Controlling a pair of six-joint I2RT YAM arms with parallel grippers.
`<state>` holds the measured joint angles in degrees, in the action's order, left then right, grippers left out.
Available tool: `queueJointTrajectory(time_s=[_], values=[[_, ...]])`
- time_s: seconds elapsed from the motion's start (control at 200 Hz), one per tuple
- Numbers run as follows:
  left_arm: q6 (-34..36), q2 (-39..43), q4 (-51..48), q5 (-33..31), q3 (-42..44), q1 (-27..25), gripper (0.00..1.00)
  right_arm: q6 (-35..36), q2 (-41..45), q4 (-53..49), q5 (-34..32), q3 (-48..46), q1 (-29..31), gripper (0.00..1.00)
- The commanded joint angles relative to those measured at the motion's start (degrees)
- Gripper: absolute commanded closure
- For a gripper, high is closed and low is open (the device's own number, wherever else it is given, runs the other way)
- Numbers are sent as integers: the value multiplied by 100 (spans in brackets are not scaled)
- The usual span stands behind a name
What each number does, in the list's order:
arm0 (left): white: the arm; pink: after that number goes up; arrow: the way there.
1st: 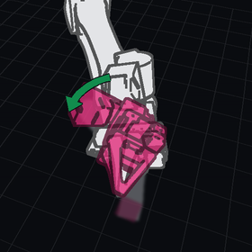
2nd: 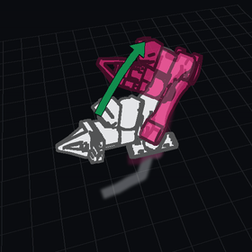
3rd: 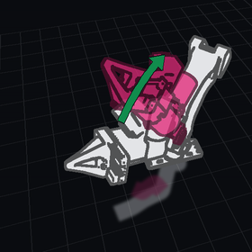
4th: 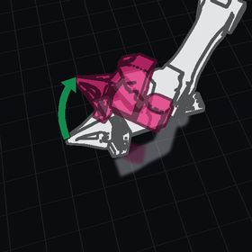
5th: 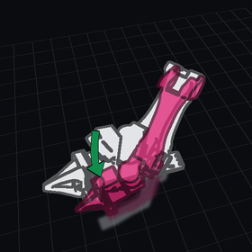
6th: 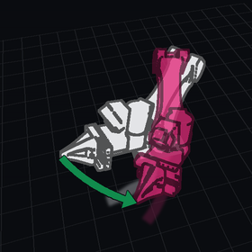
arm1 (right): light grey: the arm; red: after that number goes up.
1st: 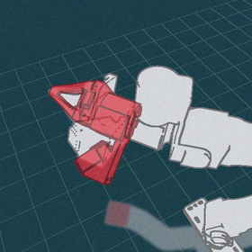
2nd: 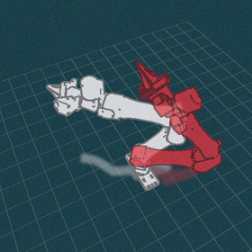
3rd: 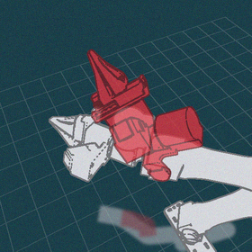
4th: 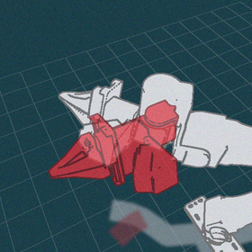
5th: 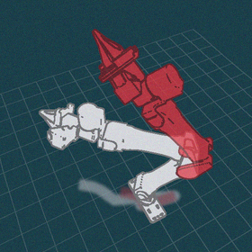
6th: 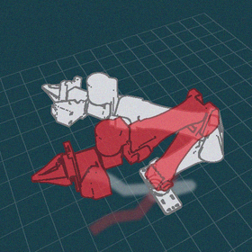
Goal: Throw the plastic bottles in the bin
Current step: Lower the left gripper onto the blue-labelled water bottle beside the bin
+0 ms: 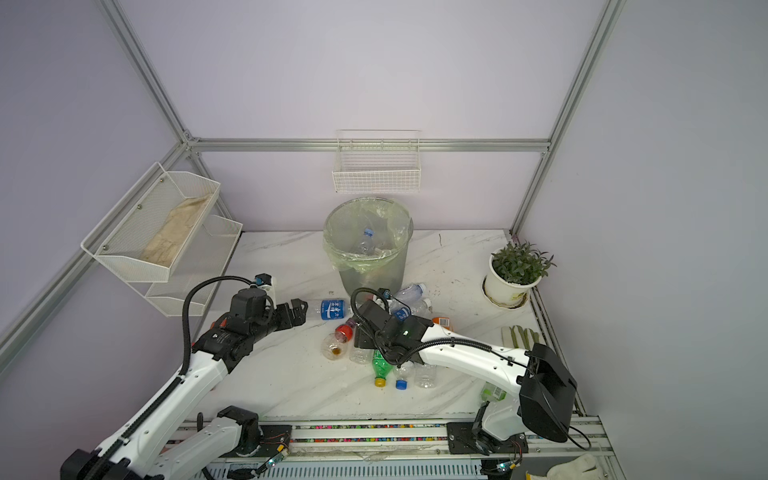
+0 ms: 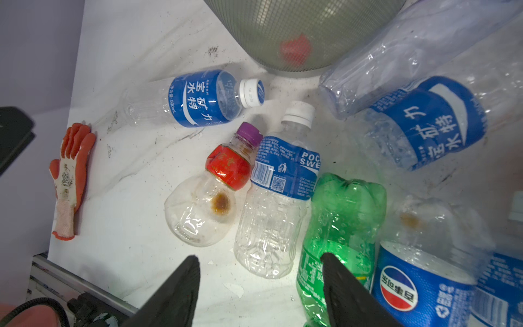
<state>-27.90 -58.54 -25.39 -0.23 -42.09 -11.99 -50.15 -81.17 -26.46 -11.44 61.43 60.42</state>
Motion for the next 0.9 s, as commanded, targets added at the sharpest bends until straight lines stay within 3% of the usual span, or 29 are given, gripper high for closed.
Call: queueJointTrajectory(time_s=[0.0,0.19,0.365,0.68,0.895], values=[[-37,-796,837,679,-869,307,0,-209,215,70,-155,-120,40,29],[310,-2478,523,1003,-2187,402,0,-282,657,-143,-262,-256,57,29],[684,-3293,211,1136,-2865,422,0,-355,960,-132,-336,-481,57,29],[906,-3699,47,1011,-2645,432,0,-313,940,-80,-324,-504,51,29],[737,-3927,123,1293,-2527,461,0,-236,830,-105,-331,-377,57,29]])
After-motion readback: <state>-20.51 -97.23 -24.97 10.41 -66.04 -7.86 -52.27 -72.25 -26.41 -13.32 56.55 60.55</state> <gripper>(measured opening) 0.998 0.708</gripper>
